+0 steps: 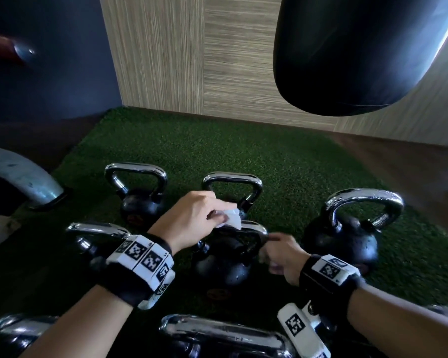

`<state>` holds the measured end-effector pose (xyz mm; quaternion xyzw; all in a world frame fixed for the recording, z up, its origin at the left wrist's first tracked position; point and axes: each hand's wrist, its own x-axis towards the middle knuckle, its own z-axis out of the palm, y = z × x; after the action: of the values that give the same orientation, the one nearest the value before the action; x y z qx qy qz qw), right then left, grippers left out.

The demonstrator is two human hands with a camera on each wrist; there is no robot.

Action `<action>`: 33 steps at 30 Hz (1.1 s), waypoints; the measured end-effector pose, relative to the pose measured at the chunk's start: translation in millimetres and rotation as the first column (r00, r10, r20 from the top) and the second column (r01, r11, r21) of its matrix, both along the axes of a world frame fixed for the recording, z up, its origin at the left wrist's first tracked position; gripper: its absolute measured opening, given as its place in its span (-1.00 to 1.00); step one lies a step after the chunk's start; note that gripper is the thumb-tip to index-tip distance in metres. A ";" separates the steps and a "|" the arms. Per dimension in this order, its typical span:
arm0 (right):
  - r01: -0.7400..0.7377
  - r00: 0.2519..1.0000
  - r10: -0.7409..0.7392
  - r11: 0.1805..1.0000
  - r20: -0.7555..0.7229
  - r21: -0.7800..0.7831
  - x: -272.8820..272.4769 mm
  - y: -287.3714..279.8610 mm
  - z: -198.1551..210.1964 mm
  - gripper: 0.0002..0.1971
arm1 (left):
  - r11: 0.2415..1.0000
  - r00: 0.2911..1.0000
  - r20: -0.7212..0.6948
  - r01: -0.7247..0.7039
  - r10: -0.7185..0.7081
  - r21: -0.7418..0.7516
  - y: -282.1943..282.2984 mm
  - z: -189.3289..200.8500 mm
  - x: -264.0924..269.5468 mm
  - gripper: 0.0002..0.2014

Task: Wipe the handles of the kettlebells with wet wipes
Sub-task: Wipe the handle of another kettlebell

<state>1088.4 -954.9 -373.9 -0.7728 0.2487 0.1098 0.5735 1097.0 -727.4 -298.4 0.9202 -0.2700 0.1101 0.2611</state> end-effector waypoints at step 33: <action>-0.280 0.902 0.305 0.952 0.306 -0.122 4.3 -15.2 -78.8 -0.44 | 0.680 0.770 -0.633 -0.503 0.074 -0.533 57.2 -102.9 -4.7 -0.82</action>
<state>1092.7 -970.1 -452.7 -0.8297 0.0372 0.0581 0.5539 1092.3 -670.2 -401.3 0.7808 0.0358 -0.0345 0.6228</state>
